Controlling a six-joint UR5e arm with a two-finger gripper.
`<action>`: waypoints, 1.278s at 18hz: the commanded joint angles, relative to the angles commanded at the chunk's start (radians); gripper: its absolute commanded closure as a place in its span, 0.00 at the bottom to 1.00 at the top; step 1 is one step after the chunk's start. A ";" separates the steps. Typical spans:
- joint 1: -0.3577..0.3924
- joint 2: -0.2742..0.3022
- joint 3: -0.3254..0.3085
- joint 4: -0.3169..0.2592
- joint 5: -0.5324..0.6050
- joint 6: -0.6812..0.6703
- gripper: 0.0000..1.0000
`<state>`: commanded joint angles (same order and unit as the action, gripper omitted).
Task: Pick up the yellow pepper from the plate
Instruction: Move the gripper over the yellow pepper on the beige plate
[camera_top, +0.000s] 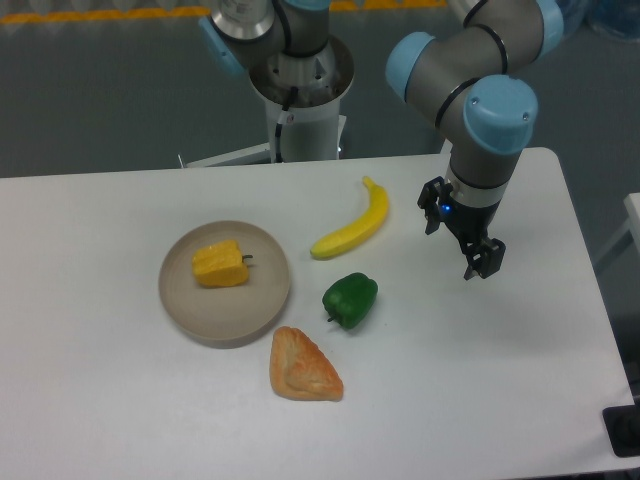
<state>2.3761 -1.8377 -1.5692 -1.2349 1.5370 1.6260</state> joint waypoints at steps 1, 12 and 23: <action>-0.002 -0.002 0.000 0.002 0.000 0.000 0.00; -0.147 0.052 -0.043 -0.005 0.002 -0.153 0.00; -0.454 0.046 -0.149 0.009 0.003 -0.449 0.00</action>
<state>1.9223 -1.7916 -1.7180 -1.2256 1.5401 1.1766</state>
